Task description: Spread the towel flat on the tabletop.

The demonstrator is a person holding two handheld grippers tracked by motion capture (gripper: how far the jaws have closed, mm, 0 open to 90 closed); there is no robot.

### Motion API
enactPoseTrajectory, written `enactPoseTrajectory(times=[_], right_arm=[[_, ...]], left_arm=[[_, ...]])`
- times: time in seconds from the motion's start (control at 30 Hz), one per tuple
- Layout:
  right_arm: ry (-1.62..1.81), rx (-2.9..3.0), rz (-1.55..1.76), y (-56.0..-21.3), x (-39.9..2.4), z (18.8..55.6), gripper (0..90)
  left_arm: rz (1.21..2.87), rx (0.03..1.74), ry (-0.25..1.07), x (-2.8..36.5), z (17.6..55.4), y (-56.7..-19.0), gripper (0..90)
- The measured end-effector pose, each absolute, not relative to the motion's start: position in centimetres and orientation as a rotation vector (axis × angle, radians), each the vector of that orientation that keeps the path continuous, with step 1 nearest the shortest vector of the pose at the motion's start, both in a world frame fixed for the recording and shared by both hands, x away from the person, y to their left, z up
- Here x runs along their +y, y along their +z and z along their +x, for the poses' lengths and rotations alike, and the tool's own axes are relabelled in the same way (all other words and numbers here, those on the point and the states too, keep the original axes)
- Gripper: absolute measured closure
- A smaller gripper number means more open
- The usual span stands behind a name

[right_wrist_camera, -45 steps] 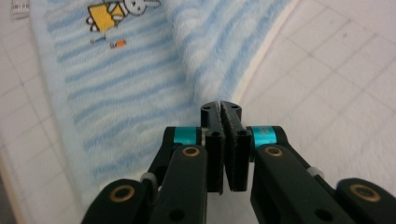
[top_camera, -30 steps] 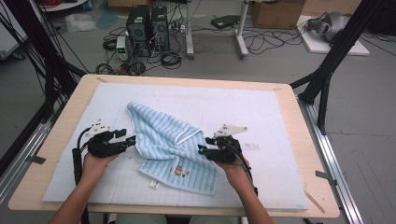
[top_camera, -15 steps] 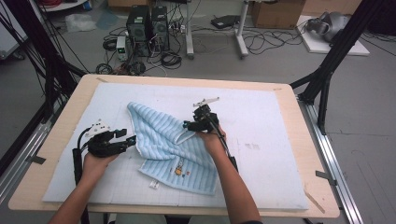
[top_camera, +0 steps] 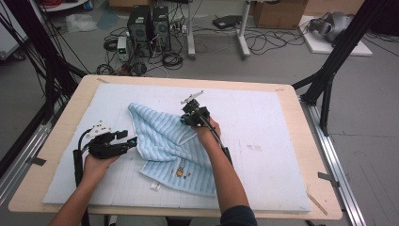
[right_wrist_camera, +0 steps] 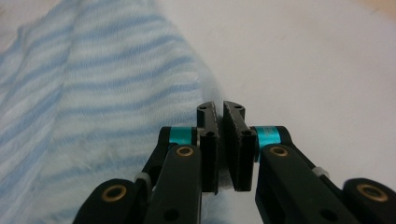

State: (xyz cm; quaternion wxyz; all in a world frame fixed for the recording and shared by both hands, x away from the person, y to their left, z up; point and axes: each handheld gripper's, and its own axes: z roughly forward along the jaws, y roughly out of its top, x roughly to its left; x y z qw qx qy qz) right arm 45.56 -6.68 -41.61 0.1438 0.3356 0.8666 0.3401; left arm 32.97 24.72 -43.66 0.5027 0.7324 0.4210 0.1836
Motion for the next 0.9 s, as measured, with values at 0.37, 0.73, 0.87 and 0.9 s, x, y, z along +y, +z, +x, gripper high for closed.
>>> enactPoseTrajectory(times=[0.37,0.73,0.87,0.9], right_arm=[[0.728,2.034,0.972,-37.3,-9.1,48.2,84.8],[0.855,2.041,1.209,-38.2,-12.0,48.1,55.5],[0.964,2.096,1.203,-38.5,-12.4,46.4,50.4],[1.003,2.114,1.199,-38.7,-12.5,45.8,49.6]], left_arm=[[1.760,1.019,0.429,24.7,32.9,-43.6,43.1],[1.776,1.006,0.407,24.4,32.9,-43.8,42.4],[1.771,1.009,0.403,24.4,32.9,-43.8,41.9],[1.771,1.009,0.399,24.4,32.9,-43.8,41.9]])
